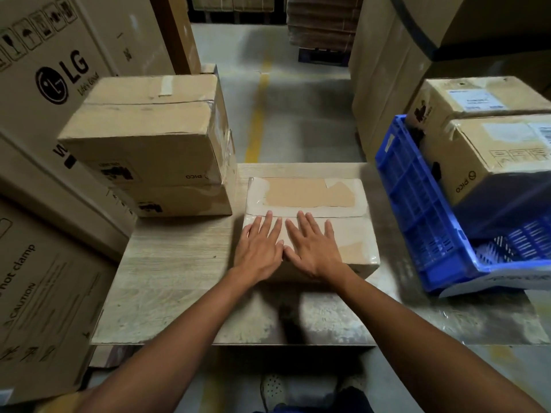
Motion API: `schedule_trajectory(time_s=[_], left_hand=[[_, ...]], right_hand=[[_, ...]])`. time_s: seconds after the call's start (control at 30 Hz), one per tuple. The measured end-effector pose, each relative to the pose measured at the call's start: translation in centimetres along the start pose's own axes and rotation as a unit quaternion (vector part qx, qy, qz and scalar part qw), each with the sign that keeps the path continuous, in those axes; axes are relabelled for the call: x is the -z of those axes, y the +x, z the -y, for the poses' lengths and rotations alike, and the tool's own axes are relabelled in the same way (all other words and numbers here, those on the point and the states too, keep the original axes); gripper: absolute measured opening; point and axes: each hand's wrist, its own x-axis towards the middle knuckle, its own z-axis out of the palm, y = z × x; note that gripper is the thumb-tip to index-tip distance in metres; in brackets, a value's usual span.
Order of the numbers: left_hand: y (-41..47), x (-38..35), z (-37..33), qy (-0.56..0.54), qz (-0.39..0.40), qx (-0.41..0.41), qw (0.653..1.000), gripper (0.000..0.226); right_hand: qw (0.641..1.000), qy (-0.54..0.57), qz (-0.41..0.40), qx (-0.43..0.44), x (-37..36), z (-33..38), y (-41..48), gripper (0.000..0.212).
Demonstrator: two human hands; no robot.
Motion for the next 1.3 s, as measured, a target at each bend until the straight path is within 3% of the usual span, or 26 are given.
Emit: schedule_trajectory(time_s=[0.1, 0.23, 0.4, 0.6, 0.7, 0.8, 0.87, 1.0, 1.1, 1.2, 1.3], left_hand=[[0.8, 0.5, -0.1, -0.002, -0.002, 0.008, 1.000, 0.055], [3.4, 1.5, -0.6, -0.022, -0.070, 0.016, 0.997, 0.036], [5.5, 0.8, -0.8, -0.104, -0.003, 0.040, 0.994, 0.060], [6.1, 1.2, -1.2, -0.074, 0.030, 0.049, 0.996, 0.060], [6.1, 2.2, -1.5, -0.098, 0.047, 0.041, 0.993, 0.056], [5.3, 2.6, -2.1, -0.156, 0.018, -0.027, 0.987, 0.049], [4.4, 2.1, -3.3, -0.155, 0.031, -0.071, 0.985, 0.050], [4.1, 0.9, -4.5, -0.085, 0.051, -0.096, 0.990, 0.050], [4.3, 1.9, -4.5, -0.071, 0.078, -0.094, 0.990, 0.049], [3.8, 2.9, -5.3, -0.044, 0.032, -0.104, 0.993, 0.040], [1.2, 1.6, -6.3, -0.072, -0.002, -0.120, 0.990, 0.040]], right_hand=[[1.000, -0.005, -0.010, 0.001, 1.1, -0.4, 0.7, 0.088], [0.999, -0.045, 0.009, 0.009, 3.6, -1.8, 3.5, 0.071], [0.996, -0.029, 0.074, -0.030, 2.3, -3.7, 4.3, 0.105], [0.996, 0.005, 0.083, -0.022, 2.4, -4.0, 4.4, 0.105], [0.997, 0.038, 0.062, -0.015, 3.2, -4.5, 3.7, 0.091], [0.998, 0.061, 0.001, -0.012, 3.4, -5.5, 2.1, 0.065], [0.999, 0.039, -0.021, -0.028, 2.6, -5.9, 0.6, 0.061], [0.999, 0.028, 0.030, -0.028, 2.0, -5.9, -0.2, 0.066], [0.996, 0.046, 0.072, -0.037, 4.4, -6.0, 0.5, 0.055], [0.998, 0.030, 0.008, -0.061, 4.7, -5.0, -0.2, 0.029], [0.993, 0.055, -0.072, -0.079, 1.7, -3.5, -2.9, 0.022]])
